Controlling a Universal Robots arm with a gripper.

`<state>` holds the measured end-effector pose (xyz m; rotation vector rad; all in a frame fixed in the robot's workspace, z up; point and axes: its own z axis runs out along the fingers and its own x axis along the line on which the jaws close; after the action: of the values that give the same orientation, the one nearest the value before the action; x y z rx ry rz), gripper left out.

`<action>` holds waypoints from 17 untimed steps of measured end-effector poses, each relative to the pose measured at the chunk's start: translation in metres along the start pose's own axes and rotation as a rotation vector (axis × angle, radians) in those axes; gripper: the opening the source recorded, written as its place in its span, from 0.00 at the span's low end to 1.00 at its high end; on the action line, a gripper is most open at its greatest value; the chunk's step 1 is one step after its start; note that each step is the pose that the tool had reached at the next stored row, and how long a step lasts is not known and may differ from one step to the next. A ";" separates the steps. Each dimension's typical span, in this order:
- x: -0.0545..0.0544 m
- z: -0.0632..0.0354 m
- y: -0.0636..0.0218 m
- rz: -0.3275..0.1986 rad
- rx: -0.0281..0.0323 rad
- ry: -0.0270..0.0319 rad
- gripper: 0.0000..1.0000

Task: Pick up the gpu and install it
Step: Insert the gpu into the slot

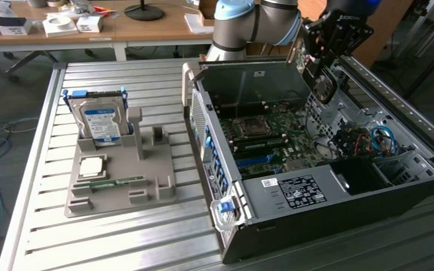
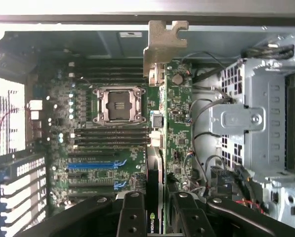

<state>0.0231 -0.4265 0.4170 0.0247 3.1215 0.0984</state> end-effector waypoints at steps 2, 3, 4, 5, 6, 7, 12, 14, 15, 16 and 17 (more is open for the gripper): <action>0.000 0.0003 0.0000 -0.037 -0.0006 0.0024 0.26; 0.000 0.0004 0.0000 -0.056 -0.0010 0.0035 0.26; 0.000 0.0006 0.0000 -0.073 -0.0014 0.0047 0.26; 0.000 0.0008 0.0000 -0.091 -0.0016 0.0058 0.26; 0.000 0.0010 -0.0001 -0.109 -0.0020 0.0069 0.26; 0.000 0.0011 -0.0001 -0.127 -0.0023 0.0080 0.26; 0.000 0.0021 -0.0001 -0.218 -0.0039 0.0138 0.26; 0.000 0.0024 -0.0002 -0.256 -0.0045 0.0162 0.26; 0.000 0.0026 -0.0002 -0.274 -0.0048 0.0173 0.26; 0.000 0.0028 -0.0002 -0.291 -0.0051 0.0184 0.26; 0.000 0.0029 -0.0002 -0.309 -0.0054 0.0196 0.26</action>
<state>0.0231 -0.4265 0.4142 -0.4592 3.0976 0.1017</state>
